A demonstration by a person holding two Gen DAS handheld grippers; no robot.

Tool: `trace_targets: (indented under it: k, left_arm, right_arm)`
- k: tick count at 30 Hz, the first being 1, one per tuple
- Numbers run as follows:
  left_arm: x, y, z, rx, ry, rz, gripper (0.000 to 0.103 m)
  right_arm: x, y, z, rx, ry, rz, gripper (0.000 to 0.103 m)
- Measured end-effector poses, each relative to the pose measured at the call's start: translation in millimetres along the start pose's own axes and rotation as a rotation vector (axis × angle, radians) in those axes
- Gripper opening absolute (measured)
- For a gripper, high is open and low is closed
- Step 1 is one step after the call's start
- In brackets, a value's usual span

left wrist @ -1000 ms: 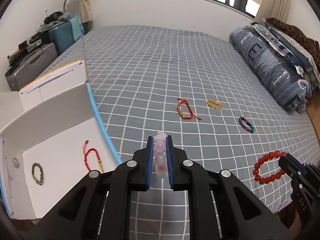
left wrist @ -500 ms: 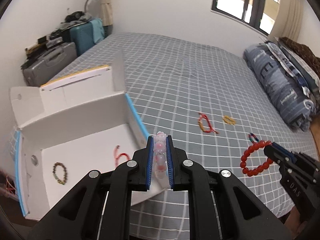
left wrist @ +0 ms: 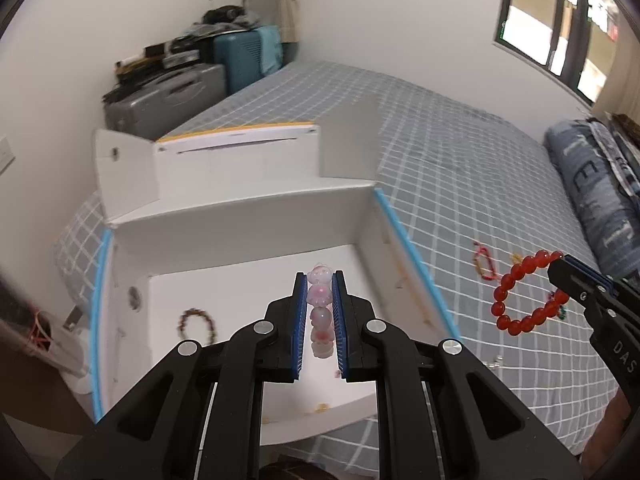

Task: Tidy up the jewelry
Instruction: 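Lift both bead bracelets and carry them over the white box, then lower both bead bracelets into the box and open the tools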

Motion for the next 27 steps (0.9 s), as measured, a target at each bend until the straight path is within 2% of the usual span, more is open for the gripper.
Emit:
trace_targets:
  k: [5,12,21,27]
  left_arm:
    - [24,3,-1,-0.006,-0.04,0.03,0.012]
    - [57,15,-18,0.033,-0.094,0.069,0.012]
    - [81,35,-61,0.115,-0.111,0.108,0.012]
    - [83,40,-78,0.151,-0.123,0.102,0.012]
  right_arm:
    - [35,-6,-27,0.026,-0.042,0.052,0.013]
    - [71,-4,-71,0.082,-0.098,0.084,0.013]
    - [89,12,-121,0.166,-0.089,0.121,0.013]
    - [92,22,-143,0.214,-0.076,0.124,0.013]
Point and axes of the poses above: each gripper's, at about its wrist camera, not at the fingertips, and z roughly against the way its jaws point, x to its left, y to its underside, the point moved 1 cm from there along -z, roughly the way its jaws point, and after that the axes turned 5 degrees about -y, right-handed, at the moved point
